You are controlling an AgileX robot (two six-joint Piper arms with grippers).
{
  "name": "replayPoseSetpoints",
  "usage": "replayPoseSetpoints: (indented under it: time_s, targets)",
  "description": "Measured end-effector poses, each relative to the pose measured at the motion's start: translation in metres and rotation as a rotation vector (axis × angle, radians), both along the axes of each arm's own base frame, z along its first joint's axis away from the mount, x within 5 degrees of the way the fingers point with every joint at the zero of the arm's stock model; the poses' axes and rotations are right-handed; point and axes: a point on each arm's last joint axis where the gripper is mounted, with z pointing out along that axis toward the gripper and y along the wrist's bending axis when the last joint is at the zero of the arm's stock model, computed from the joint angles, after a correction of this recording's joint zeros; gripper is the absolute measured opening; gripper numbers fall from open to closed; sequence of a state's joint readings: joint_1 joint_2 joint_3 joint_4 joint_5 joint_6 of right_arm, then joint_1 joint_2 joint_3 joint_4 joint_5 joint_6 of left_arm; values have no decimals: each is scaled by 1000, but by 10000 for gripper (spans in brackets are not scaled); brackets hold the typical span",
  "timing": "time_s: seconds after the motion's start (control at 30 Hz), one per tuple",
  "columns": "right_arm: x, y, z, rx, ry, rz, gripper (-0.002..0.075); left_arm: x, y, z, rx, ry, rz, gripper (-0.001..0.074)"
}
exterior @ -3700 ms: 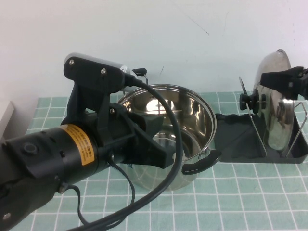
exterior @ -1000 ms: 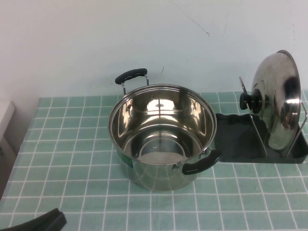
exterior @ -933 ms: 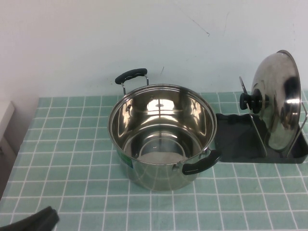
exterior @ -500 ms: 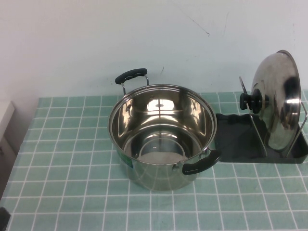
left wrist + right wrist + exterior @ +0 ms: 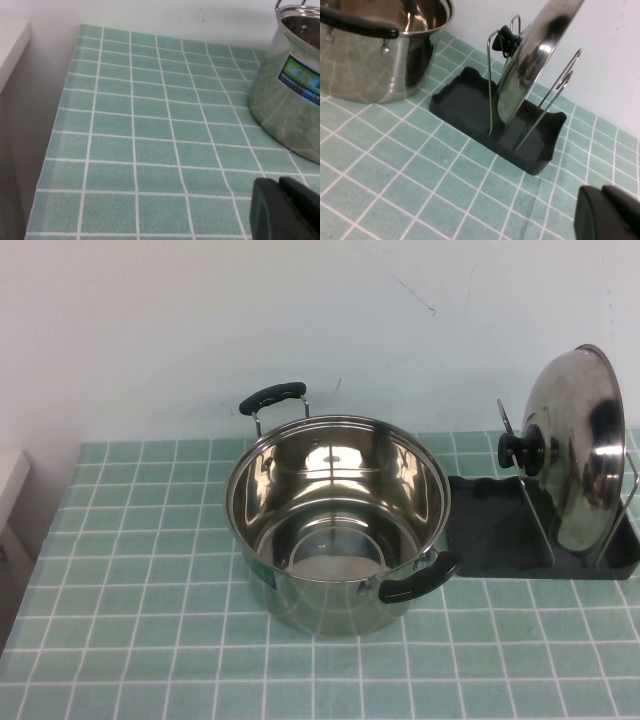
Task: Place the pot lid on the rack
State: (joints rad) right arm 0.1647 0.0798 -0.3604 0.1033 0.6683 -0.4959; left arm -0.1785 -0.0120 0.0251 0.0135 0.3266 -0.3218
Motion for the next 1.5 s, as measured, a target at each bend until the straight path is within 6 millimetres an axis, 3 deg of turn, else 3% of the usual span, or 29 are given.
replayPoseSetpoints:
  time_s: [0.83,0.93,1.13,1.5]
  targets:
    - [0,0,0,0,0,0,-1,0,0,0,45,-4,-20,-2]
    - [2,-3,-2,61,1,-66,-1,0,0,-1,46,-2,-20,-2]
    - [12,-10,-24,114,-31,-171,-1,0,0,-1,46,-2,-21,-2]
    - [16,-15,-87,158,57,-334,-1,0,0,-1,48,-2,-21,-2]
